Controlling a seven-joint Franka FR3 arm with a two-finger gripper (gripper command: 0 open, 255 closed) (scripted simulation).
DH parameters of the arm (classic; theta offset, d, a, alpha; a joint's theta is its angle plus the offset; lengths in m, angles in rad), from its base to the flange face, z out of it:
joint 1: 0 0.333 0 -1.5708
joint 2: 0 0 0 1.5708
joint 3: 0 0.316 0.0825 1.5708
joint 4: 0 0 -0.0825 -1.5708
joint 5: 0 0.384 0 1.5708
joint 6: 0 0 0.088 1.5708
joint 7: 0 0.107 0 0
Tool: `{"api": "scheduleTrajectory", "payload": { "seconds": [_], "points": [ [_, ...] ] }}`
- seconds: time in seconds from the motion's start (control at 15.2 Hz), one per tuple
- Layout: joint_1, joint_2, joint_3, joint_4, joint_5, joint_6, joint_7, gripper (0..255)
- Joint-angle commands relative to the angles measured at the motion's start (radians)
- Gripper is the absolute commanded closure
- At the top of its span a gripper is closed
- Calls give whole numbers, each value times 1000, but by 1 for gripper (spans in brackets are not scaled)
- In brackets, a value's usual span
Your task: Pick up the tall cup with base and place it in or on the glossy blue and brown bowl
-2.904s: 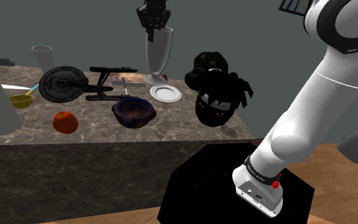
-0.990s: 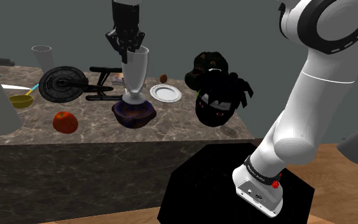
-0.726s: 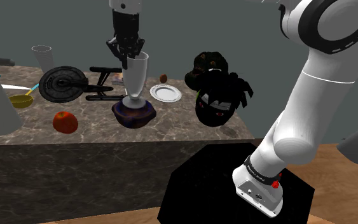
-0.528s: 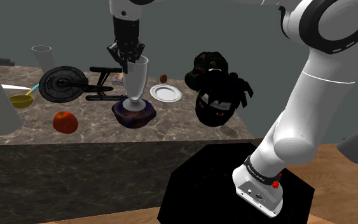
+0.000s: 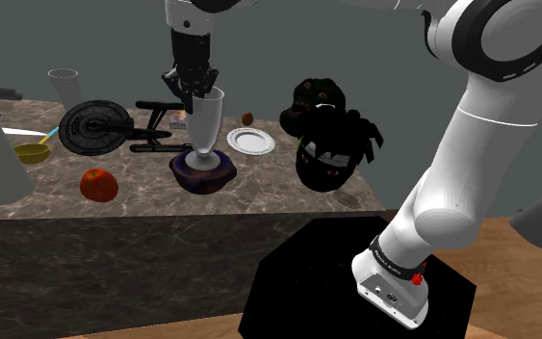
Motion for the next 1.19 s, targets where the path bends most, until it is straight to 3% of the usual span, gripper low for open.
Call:
{"api": "scheduleTrajectory", "payload": {
  "seconds": [0.0,0.33,0.59,1.12],
  "points": [
    [0,0,0,0,0,0,0,0],
    [0,-1,0,0,0,0,0,0],
    [7,11,3,142,-3,-131,0,0],
    [7,11,3,142,-3,-131,0,0]
  ]
}}
